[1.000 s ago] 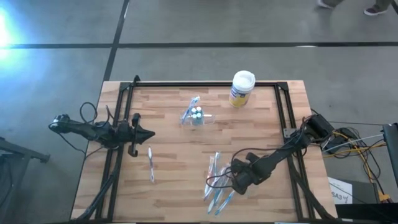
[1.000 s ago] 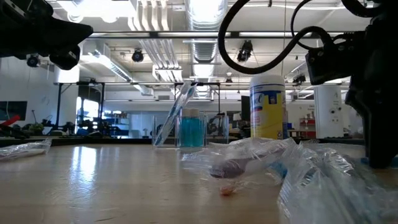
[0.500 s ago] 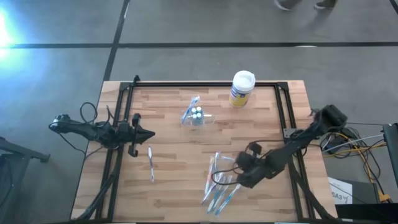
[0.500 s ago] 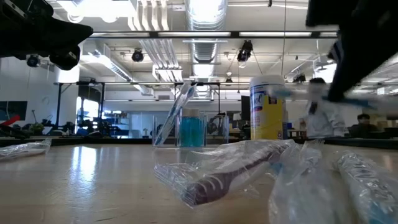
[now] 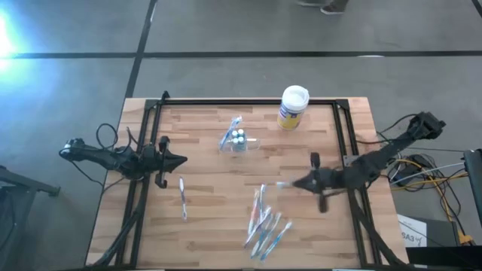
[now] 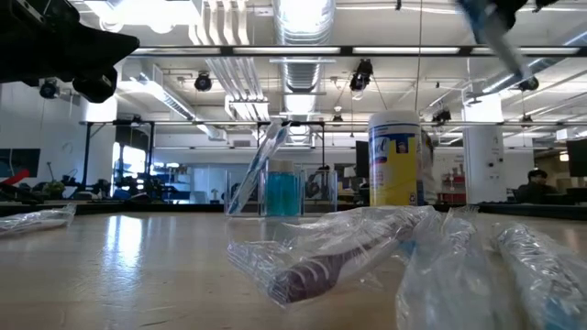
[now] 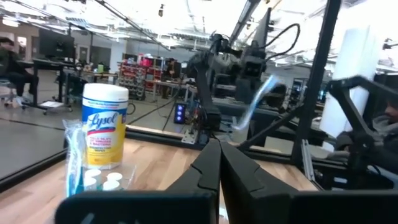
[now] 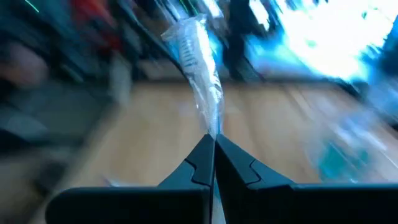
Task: Pick & Place toothbrushing station
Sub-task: Put the blue toothbrush into the transparent organizer
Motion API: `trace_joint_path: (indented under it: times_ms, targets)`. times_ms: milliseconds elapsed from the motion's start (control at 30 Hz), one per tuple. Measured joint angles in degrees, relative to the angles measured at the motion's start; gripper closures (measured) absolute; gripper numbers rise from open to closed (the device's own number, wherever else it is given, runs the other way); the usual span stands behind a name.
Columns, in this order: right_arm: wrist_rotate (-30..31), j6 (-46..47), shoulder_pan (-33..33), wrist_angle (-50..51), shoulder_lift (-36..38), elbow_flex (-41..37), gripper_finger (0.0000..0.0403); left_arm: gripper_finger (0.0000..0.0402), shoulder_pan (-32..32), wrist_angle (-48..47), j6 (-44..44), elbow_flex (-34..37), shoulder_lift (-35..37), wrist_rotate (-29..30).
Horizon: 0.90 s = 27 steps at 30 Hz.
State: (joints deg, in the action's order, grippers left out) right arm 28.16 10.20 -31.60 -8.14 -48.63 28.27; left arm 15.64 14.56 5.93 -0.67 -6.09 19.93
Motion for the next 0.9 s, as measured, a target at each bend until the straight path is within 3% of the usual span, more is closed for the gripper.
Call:
trace_joint_path:
  times_ms: [67,200,333,600,900]
  targets:
    - [-2.95,-1.21,2.24,-5.27,4.5,-4.5,0.0397,0.0393,0.0,0.05,0.19,0.0,0.0,0.28]
    - [-3.59,-3.6,3.94,-7.44,12.27,-11.48,0.0397,0.0387,0.0,0.03,0.24,0.0,0.0,0.5]
    - [-4.52,-8.56,3.98,-17.4,20.12,-17.37,0.0396,0.039,0.0,0.01,0.24,0.0,0.0,0.56]
    - [-4.67,-13.64,3.9,-17.62,32.93,-23.25,0.0396,0.0392,0.0,0.4,0.4,-0.07,0.0,1.13]
    - [-4.35,-15.3,3.85,-15.49,39.56,-27.82,0.0395,0.0387,0.0,0.4,4.78,0.0,-0.02,1.06]
